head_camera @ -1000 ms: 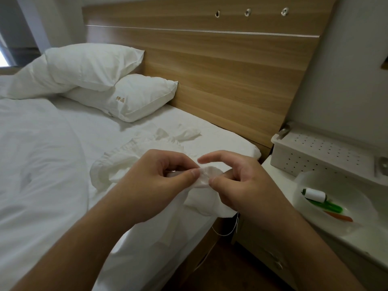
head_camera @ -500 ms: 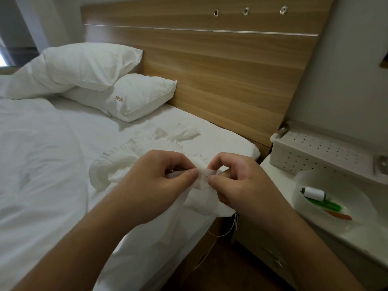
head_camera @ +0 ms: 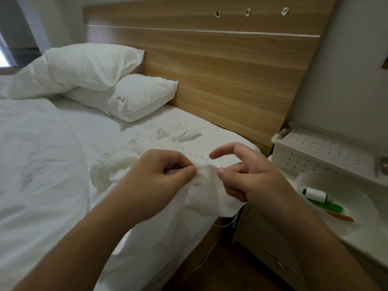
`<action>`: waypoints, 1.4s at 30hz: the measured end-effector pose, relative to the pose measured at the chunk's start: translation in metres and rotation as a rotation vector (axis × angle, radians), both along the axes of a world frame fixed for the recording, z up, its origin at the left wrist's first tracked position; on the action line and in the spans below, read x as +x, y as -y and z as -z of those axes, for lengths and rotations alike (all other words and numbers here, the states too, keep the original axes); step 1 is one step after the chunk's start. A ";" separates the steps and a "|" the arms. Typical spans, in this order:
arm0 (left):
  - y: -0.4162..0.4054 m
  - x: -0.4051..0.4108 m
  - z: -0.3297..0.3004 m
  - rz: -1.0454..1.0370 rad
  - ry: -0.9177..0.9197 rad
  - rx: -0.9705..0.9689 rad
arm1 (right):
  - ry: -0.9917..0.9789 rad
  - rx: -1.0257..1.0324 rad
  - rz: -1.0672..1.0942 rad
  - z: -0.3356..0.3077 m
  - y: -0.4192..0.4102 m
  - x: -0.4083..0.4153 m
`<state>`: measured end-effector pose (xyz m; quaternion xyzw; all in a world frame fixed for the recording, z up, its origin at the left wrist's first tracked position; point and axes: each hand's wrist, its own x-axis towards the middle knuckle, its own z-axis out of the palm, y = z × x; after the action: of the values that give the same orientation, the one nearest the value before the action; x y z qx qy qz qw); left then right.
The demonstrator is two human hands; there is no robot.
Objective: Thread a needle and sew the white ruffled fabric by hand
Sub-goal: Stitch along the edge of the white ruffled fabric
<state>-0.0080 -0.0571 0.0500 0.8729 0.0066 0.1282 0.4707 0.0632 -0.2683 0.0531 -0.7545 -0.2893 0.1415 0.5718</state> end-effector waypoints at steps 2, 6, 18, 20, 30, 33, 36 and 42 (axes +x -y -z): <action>0.000 -0.001 -0.001 -0.019 -0.012 -0.026 | 0.008 0.013 0.037 -0.002 0.002 0.002; 0.001 -0.001 -0.001 -0.014 -0.017 -0.053 | 0.029 0.050 0.119 0.004 -0.003 0.004; 0.001 -0.002 -0.002 0.041 0.003 -0.057 | 0.141 0.005 0.120 0.016 -0.020 -0.008; 0.001 -0.001 -0.003 0.046 0.004 -0.061 | 0.140 0.005 0.127 0.016 -0.020 -0.007; 0.000 0.000 -0.001 0.054 0.022 -0.044 | 0.131 0.000 0.151 0.019 -0.021 -0.004; 0.000 0.000 0.000 0.053 0.031 -0.040 | 0.145 -0.013 0.138 0.019 -0.020 -0.004; -0.001 0.001 0.001 0.052 0.035 -0.027 | 0.136 -0.015 0.104 0.017 -0.018 -0.006; -0.001 0.001 0.002 0.058 0.049 0.010 | 0.119 -0.051 0.061 0.017 -0.018 -0.005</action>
<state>-0.0068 -0.0560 0.0479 0.8717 -0.0311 0.1359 0.4698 0.0586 -0.2506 0.0357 -0.7845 -0.2961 0.0863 0.5380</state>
